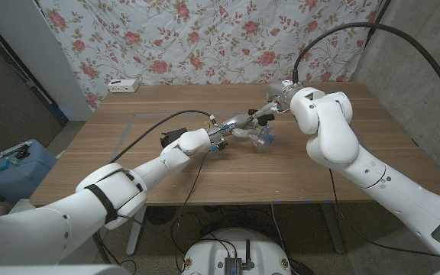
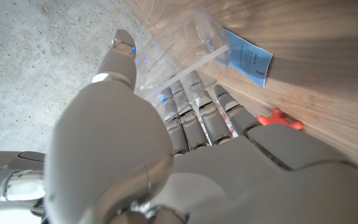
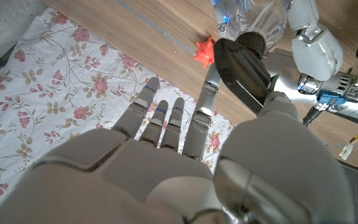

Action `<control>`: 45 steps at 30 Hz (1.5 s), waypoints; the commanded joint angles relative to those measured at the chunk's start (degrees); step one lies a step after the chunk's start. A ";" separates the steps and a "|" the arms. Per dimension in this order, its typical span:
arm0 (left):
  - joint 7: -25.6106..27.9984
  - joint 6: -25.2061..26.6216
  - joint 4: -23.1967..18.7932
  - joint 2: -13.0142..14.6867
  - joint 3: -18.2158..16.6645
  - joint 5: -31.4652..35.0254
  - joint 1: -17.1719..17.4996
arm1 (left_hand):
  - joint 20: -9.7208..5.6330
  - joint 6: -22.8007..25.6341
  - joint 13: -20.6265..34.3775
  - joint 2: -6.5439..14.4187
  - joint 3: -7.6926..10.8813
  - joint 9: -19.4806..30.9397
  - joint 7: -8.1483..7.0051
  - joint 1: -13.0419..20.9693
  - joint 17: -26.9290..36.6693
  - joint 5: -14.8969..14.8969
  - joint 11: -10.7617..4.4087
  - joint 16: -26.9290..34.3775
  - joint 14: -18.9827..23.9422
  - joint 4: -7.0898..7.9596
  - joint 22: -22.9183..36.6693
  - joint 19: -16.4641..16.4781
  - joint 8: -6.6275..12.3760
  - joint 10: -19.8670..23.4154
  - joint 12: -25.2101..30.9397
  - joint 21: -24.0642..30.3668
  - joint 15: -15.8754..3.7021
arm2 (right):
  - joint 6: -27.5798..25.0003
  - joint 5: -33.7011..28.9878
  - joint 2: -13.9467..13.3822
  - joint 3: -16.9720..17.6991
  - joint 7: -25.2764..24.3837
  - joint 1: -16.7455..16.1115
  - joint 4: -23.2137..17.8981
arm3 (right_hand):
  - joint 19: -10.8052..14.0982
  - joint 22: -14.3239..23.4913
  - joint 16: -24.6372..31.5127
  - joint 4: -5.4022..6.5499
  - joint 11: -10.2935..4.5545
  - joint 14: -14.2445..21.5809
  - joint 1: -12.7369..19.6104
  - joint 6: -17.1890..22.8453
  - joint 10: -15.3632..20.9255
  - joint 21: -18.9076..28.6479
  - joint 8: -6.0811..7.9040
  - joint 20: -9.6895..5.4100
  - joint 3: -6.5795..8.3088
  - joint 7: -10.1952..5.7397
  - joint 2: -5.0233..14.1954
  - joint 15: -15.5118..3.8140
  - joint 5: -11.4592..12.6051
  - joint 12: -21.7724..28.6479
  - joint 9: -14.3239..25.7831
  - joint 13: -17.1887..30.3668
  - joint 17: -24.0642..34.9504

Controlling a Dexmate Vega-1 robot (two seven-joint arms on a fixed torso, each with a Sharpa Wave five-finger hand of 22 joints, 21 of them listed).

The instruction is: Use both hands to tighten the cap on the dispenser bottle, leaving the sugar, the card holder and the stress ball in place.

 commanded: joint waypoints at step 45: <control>0.20 0.93 -0.43 -0.10 0.04 -0.30 0.65 | -4.00 4.32 0.23 6.33 4.43 0.27 -1.01 -2.93 0.00 0.24 0.10 0.29 0.54 3.45 0.17 0.12 0.35 0.38 0.21 0.03 -3.90 | 3.34 -19.17 19.67 6.07 -6.33 -11.85 7.16 | 4.88 0.35 -0.64 -4.89 -2.26 10.43 9.79 16.63 11.94 -0.23 5.29 -1.16 4.62 -5.32 6.46 -3.66 -3.48 -0.23 0.21 -0.45 -0.91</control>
